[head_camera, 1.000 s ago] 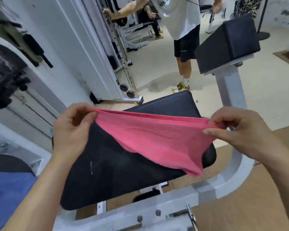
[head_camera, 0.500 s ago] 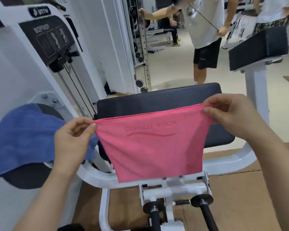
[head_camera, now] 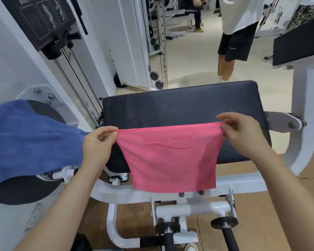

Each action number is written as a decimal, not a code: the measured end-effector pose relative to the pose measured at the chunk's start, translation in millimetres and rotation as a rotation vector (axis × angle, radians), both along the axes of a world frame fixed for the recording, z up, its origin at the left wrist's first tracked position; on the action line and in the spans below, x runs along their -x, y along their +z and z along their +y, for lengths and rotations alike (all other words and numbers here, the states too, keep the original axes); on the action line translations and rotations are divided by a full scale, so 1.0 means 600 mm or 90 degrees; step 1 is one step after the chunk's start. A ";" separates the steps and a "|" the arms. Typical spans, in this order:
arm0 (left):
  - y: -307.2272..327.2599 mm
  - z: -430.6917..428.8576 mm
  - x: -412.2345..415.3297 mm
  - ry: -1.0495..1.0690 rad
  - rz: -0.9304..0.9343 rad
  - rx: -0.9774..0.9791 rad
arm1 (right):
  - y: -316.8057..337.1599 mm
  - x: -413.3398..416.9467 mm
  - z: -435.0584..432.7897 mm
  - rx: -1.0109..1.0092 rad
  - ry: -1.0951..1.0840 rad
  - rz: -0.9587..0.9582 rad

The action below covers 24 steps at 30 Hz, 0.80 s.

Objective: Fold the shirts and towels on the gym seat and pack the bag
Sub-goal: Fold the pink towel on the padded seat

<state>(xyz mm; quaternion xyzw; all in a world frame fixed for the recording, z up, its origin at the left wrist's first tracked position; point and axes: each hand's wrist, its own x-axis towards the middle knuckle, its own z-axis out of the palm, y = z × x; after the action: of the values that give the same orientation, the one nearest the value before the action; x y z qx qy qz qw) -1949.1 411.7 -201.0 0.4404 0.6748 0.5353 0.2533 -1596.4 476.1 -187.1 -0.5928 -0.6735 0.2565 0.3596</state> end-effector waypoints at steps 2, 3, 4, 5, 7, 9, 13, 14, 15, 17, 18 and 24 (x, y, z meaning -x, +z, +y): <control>-0.015 0.043 -0.004 0.006 -0.014 0.021 | -0.020 -0.001 0.037 0.026 0.009 -0.028; -0.021 0.064 -0.006 0.009 -0.007 0.029 | -0.027 -0.002 0.055 0.036 0.013 -0.019; -0.027 0.084 -0.007 0.011 0.000 0.036 | -0.031 -0.002 0.073 0.044 0.008 -0.014; -0.032 0.103 -0.008 0.014 0.008 0.043 | -0.033 0.000 0.091 0.043 -0.003 -0.014; -0.037 0.139 -0.014 0.020 0.018 0.052 | -0.039 0.003 0.130 0.035 -0.036 -0.020; -0.035 0.175 -0.021 0.029 0.031 0.055 | -0.044 0.010 0.168 0.033 -0.065 -0.017; -0.027 0.245 -0.023 0.053 0.043 0.046 | -0.054 0.025 0.235 0.007 -0.111 -0.015; -0.027 0.262 -0.020 0.060 0.043 0.041 | -0.056 0.030 0.250 -0.002 -0.118 -0.017; -0.029 0.276 -0.018 0.070 0.041 0.038 | -0.058 0.035 0.264 -0.010 -0.122 -0.018; -0.033 0.299 -0.014 0.093 0.036 0.034 | -0.060 0.044 0.289 -0.023 -0.120 -0.021; -0.036 0.308 -0.011 0.109 0.037 0.030 | -0.060 0.049 0.301 -0.029 -0.119 -0.019; -0.054 0.335 0.002 0.166 0.052 0.016 | -0.071 0.071 0.350 -0.074 -0.093 -0.057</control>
<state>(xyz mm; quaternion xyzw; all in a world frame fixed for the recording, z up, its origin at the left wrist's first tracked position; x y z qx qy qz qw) -1950.5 612.8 -233.6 0.3671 0.7429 0.5368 0.1589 -1639.0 686.2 -229.6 -0.6294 -0.6574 0.1634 0.3807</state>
